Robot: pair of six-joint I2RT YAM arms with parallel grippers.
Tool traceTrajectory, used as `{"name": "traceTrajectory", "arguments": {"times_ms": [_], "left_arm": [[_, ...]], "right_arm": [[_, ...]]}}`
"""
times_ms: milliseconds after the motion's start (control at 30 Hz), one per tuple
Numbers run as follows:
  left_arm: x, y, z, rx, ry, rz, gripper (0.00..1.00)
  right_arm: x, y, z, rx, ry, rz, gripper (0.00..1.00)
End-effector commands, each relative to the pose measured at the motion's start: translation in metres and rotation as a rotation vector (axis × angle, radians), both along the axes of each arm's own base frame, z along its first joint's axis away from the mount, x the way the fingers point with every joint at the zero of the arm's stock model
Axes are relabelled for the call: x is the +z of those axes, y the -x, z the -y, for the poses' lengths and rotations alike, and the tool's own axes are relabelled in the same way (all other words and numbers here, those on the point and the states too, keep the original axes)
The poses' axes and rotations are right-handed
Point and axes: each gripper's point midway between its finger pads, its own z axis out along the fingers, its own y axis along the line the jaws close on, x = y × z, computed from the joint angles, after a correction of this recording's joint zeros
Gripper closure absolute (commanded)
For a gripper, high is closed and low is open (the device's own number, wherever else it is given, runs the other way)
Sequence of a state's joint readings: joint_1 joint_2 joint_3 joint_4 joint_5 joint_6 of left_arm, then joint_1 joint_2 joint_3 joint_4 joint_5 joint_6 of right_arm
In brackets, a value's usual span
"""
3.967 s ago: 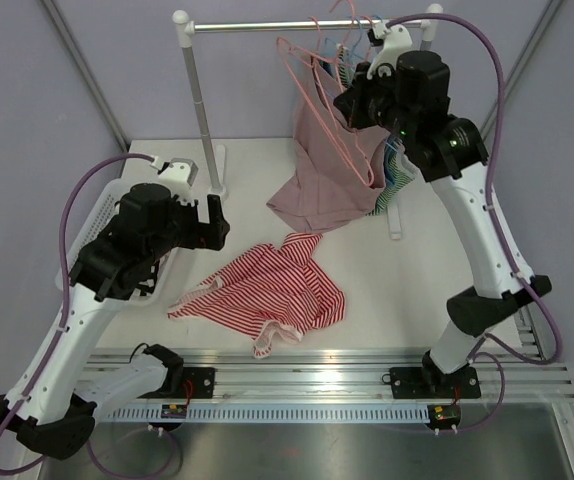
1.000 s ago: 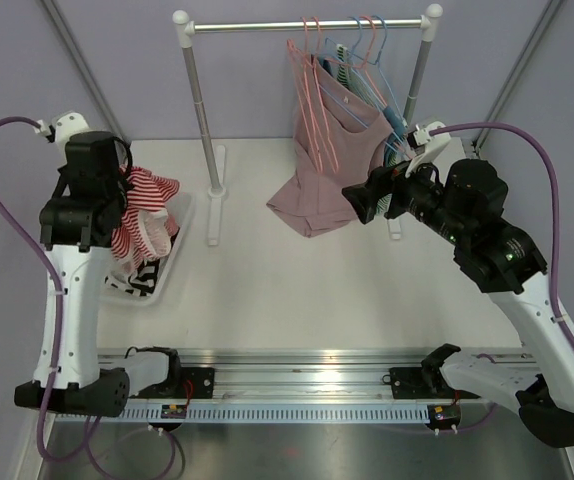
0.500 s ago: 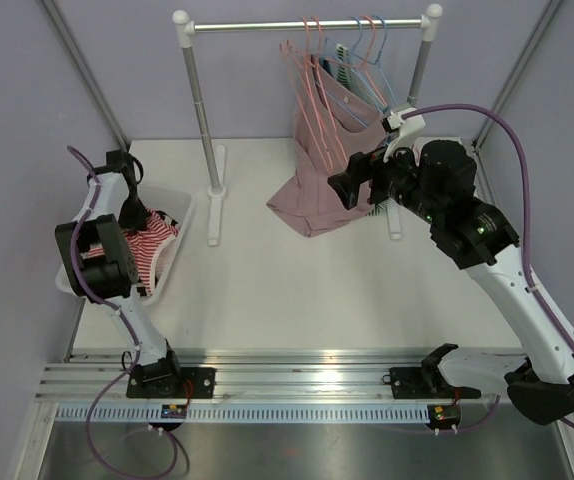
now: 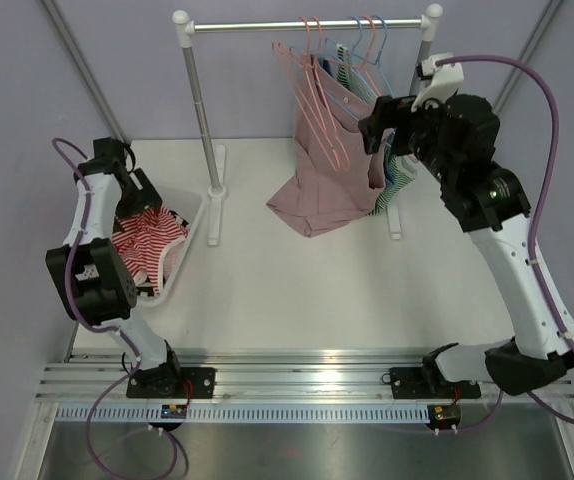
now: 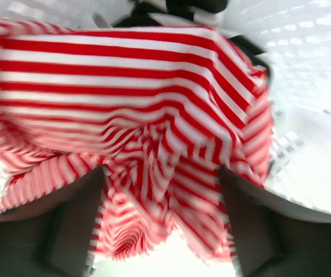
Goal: Remove the tank top from the hanger
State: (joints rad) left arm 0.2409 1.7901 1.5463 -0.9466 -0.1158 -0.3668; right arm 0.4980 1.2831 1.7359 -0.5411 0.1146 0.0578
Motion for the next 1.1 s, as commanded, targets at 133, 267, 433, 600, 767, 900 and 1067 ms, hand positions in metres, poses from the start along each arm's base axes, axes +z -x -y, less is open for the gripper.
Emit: {"name": "traceTrajectory", "arguments": {"times_ms": [133,267,433,600,767,900,1067], "left_arm": [[0.120,0.012,-0.004,0.032,-0.117,0.348,0.01],[0.163,0.033,0.020,-0.030,-0.205,0.465,0.01],[0.192,0.058,0.066,-0.162,-0.266,0.548,0.01],[0.182,0.068,0.092,-0.265,-0.253,0.543,0.01],[0.169,0.071,0.101,-0.311,-0.231,0.544,0.01],[0.170,0.072,0.106,-0.331,-0.225,0.552,0.01],[0.175,0.073,0.111,-0.353,-0.215,0.569,0.01]], "right_arm": [[0.000,-0.069,0.020,0.052,0.090,-0.045,0.06],[-0.024,-0.109,0.006,0.093,0.148,-0.110,0.27],[-0.022,-0.131,0.003,0.091,0.190,-0.084,0.30],[-0.033,-0.142,-0.002,0.111,0.214,-0.098,0.38],[-0.040,-0.153,-0.005,0.121,0.224,-0.095,0.52],[-0.045,-0.151,-0.018,0.179,0.191,-0.119,0.62],[-0.049,-0.153,-0.028,0.213,0.150,-0.133,0.64]]}}
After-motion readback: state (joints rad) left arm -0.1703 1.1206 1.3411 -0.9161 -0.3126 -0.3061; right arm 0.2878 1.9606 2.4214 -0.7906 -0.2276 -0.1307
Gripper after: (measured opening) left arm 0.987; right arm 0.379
